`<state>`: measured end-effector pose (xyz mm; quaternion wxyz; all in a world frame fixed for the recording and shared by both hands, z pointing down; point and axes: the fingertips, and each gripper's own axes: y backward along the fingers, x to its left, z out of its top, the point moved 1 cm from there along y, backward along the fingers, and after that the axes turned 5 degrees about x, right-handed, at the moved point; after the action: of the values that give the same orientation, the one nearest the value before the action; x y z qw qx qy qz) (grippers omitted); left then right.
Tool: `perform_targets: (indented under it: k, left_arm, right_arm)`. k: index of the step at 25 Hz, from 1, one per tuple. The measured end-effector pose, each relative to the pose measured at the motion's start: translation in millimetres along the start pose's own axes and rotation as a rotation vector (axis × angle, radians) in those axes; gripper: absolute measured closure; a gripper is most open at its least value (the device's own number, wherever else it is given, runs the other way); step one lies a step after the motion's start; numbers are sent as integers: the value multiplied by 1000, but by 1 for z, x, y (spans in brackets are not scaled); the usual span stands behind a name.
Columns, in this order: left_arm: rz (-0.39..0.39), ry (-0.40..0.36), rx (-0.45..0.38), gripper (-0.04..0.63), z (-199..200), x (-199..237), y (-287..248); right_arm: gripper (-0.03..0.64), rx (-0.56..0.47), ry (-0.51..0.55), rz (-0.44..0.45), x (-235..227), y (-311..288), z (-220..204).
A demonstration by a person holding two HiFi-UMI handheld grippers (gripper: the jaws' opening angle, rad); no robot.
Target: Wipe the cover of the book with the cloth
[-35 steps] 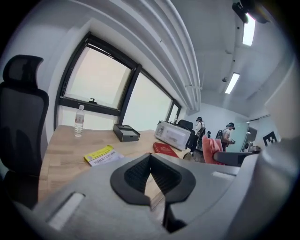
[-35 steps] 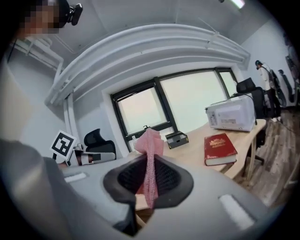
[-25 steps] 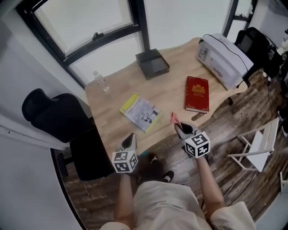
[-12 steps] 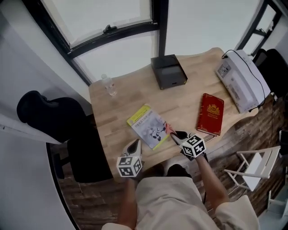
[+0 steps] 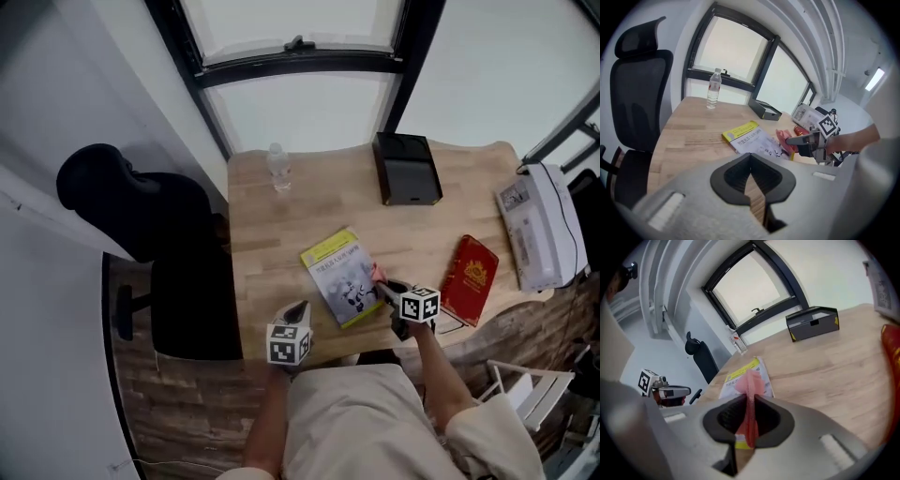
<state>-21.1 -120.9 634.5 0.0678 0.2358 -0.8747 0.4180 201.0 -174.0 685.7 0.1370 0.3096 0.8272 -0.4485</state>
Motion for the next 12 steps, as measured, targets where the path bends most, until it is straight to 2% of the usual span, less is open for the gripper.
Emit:
perform_targets:
  k: [3,8,12]
  left_arm:
    - [36,19,13,589,-6,10,2]
    - [64,38,25,589,-16,14,2]
    - [68,53,51,589,-24,9,-7]
  right_arm:
    - [564,32,48,-17,0,-10,-6]
    - [552,24,173,-91,-11,-15,5]
    - [552,99,168,-3,0,-28,-1]
